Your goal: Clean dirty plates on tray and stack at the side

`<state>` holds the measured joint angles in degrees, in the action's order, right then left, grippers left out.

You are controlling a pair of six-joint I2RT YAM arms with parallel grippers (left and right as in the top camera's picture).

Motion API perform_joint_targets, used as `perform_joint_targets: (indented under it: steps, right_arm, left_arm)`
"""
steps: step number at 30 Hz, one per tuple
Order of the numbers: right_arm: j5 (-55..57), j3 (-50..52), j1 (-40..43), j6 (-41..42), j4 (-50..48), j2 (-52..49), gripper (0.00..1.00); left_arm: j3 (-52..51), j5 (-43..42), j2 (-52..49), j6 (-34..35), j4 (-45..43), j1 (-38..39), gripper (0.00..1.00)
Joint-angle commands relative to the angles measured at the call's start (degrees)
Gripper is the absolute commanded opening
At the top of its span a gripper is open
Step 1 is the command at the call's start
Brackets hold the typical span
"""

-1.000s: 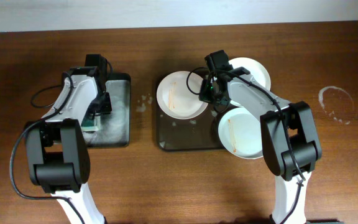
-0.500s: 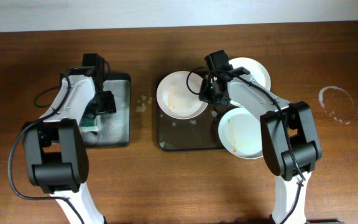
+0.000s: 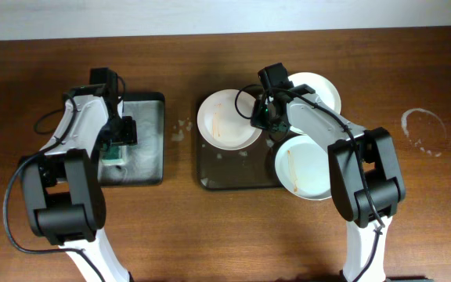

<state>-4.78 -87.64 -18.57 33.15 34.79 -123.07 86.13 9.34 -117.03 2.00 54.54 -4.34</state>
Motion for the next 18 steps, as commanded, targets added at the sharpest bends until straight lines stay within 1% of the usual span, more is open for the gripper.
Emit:
perform_joint_targets:
  steps: [1,6,9,14,16,18]
  right_arm:
    - [0.31,0.24,-0.17,0.15,-0.37,-1.07,0.06]
    - [0.28,0.24,-0.17,0.15,-0.59,-1.07,0.06]
    - [0.31,0.24,-0.17,0.15,-0.57,-1.07,0.06]
    - [0.31,0.24,-0.17,0.13,-0.52,-1.07,0.06]
    - [0.31,0.24,-0.17,0.13,-0.52,-1.07,0.06]
    - [0.31,0.24,-0.17,0.15,-0.55,-1.07,0.06]
  left_arm:
    - [-0.59,-0.57,-0.28,-4.02,-0.09,-1.4,0.71]
    - [-0.9,-1.75,-0.28,-5.35,-1.86,-1.46,0.71]
    - [-2.08,-2.78,-0.28,-5.33,-3.43,-1.46,0.68]
    - [-3.61,-2.56,-0.28,-5.33,-4.61,-1.51,0.47]
    - [-3.61,-2.47,-0.28,-5.33,-4.76,-1.53,0.45]
    - [-3.61,-2.49,-0.28,-5.33,-4.83,-1.53,0.37]
